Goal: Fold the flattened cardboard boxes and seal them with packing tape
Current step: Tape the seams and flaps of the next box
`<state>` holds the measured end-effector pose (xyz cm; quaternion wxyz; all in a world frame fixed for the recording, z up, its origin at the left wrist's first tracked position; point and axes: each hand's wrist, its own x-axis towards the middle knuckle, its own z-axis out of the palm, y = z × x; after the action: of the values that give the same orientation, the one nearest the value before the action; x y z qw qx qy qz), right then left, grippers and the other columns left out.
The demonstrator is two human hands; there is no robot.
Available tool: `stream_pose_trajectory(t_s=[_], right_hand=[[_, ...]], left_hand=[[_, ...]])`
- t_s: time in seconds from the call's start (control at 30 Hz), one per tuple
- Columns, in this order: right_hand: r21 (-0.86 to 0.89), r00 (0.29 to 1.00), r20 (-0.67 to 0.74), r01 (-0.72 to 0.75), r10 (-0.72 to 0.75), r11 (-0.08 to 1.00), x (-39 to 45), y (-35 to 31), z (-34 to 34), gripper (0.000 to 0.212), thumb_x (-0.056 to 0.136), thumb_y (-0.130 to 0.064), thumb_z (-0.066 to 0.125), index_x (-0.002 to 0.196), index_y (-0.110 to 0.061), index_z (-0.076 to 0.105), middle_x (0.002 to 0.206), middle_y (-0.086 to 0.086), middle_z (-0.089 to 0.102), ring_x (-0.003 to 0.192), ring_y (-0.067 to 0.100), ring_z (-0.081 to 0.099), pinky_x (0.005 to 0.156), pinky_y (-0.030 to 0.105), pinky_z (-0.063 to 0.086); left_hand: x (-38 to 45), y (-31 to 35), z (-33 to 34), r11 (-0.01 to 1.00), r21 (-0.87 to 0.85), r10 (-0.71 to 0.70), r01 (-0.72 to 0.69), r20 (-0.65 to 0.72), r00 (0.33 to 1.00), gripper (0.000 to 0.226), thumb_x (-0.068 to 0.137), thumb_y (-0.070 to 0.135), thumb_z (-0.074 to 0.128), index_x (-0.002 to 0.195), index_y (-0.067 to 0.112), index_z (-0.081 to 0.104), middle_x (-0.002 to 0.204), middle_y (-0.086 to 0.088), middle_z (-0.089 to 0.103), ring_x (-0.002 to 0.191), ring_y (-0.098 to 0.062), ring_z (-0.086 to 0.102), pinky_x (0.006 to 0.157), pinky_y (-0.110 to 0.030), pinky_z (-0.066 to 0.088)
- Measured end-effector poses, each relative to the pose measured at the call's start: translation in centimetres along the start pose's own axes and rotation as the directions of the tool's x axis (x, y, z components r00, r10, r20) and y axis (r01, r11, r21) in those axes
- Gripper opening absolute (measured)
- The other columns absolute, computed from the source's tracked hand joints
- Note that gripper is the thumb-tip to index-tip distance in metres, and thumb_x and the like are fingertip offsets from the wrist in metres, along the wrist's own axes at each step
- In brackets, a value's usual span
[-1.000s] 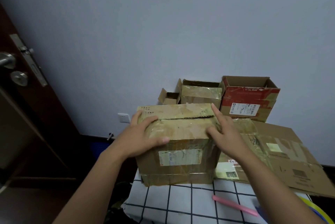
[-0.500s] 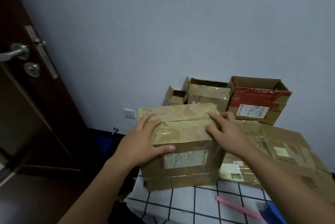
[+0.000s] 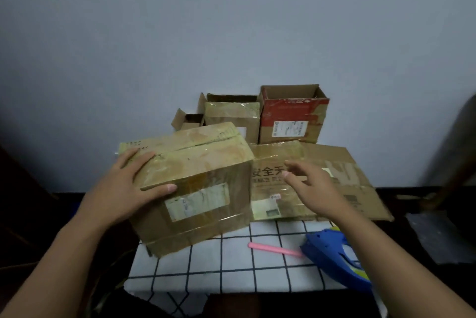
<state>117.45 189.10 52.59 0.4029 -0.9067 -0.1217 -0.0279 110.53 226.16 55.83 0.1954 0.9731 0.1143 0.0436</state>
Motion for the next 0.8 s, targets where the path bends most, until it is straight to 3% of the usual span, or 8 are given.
stream_pose_trajectory(t_s=[0.17, 0.3, 0.4, 0.47, 0.6, 0.7, 0.8], right_hand=[[-0.242, 0.998, 0.052, -0.034, 0.047, 0.970, -4.3, 5.8, -1.9, 0.043, 0.095, -0.045, 0.056, 0.132, -0.023, 0.059, 0.121, -0.005, 0.062, 0.111, 0.010, 0.057, 0.091, 0.032, 0.049], [-0.408, 0.990, 0.026, -0.113, 0.136, 0.906, -7.9, 9.4, -1.8, 0.046, 0.095, -0.049, 0.054, 0.131, -0.020, 0.057, 0.127, 0.001, 0.056, 0.114, 0.020, 0.054, 0.089, 0.034, 0.046], [-0.543, 0.983, 0.053, -0.118, 0.175, 0.831, -10.7, 11.1, -0.8, 0.065, 0.089, -0.069, 0.043, 0.133, -0.023, 0.052, 0.126, -0.001, 0.055, 0.116, 0.021, 0.052, 0.092, 0.033, 0.044], [-0.616, 0.965, 0.117, -0.114, 0.234, 0.779, -12.2, 12.1, 0.1, 0.073, 0.087, -0.075, 0.038, 0.142, -0.027, 0.040, 0.132, -0.001, 0.051, 0.120, 0.021, 0.050, 0.097, 0.034, 0.043], [-0.722, 0.951, 0.155, -0.077, 0.269, 0.687, -13.9, 13.9, 2.3, 0.073, 0.096, -0.054, 0.040, 0.156, -0.025, 0.010, 0.136, 0.002, 0.049, 0.122, 0.022, 0.049, 0.107, 0.036, 0.032], [-0.678, 0.970, 0.121, -0.076, 0.213, 0.732, -14.1, 14.6, 2.7, 0.067, 0.100, -0.038, 0.041, 0.157, -0.028, 0.006, 0.129, -0.001, 0.050, 0.118, 0.020, 0.048, 0.109, 0.035, 0.029], [-0.600, 0.983, 0.089, -0.075, 0.159, 0.797, -14.0, 14.6, 2.0, 0.064, 0.100, -0.039, 0.044, 0.156, -0.033, 0.012, 0.130, -0.001, 0.047, 0.121, 0.020, 0.045, 0.105, 0.033, 0.030]], left_hand=[[-0.5, 1.9, -0.6, 0.999, -0.047, 0.011, -0.016, -0.098, 0.995, 0.122, 0.039, 0.101, 0.044, 0.143, 0.039, 0.039, 0.158, 0.009, 0.022, 0.142, -0.026, 0.028, 0.113, -0.054, 0.029], [-1.1, 2.6, -0.6, 0.998, -0.048, 0.026, -0.034, -0.165, 0.986, 0.122, 0.041, 0.103, 0.042, 0.144, 0.038, 0.035, 0.158, 0.007, 0.021, 0.142, -0.030, 0.027, 0.111, -0.059, 0.028], [-2.0, 3.6, -0.2, 0.997, -0.030, 0.068, -0.075, -0.198, 0.978, 0.117, 0.043, 0.102, 0.043, 0.143, 0.041, 0.034, 0.158, 0.009, 0.019, 0.141, -0.029, 0.028, 0.109, -0.059, 0.031], [-2.8, 4.6, 0.2, 0.993, -0.032, 0.100, -0.109, -0.215, 0.972, 0.112, 0.046, 0.099, 0.048, 0.141, 0.042, 0.035, 0.157, 0.011, 0.019, 0.140, -0.030, 0.031, 0.107, -0.059, 0.034], [-3.6, 6.3, 1.2, 0.986, -0.055, 0.141, -0.160, -0.255, 0.957, 0.098, 0.054, 0.079, 0.068, 0.140, 0.040, 0.041, 0.157, 0.012, 0.020, 0.139, -0.027, 0.033, 0.108, -0.057, 0.036], [-3.6, 7.0, 1.5, 0.982, -0.069, 0.155, -0.178, -0.254, 0.955, 0.097, 0.056, 0.073, 0.071, 0.141, 0.038, 0.041, 0.158, 0.013, 0.020, 0.140, -0.026, 0.033, 0.110, -0.054, 0.035], [-3.7, 7.3, 1.6, 0.983, -0.065, 0.152, -0.170, -0.219, 0.964, 0.108, 0.053, 0.088, 0.064, 0.144, 0.038, 0.038, 0.159, 0.013, 0.017, 0.142, -0.024, 0.030, 0.109, -0.055, 0.035]])
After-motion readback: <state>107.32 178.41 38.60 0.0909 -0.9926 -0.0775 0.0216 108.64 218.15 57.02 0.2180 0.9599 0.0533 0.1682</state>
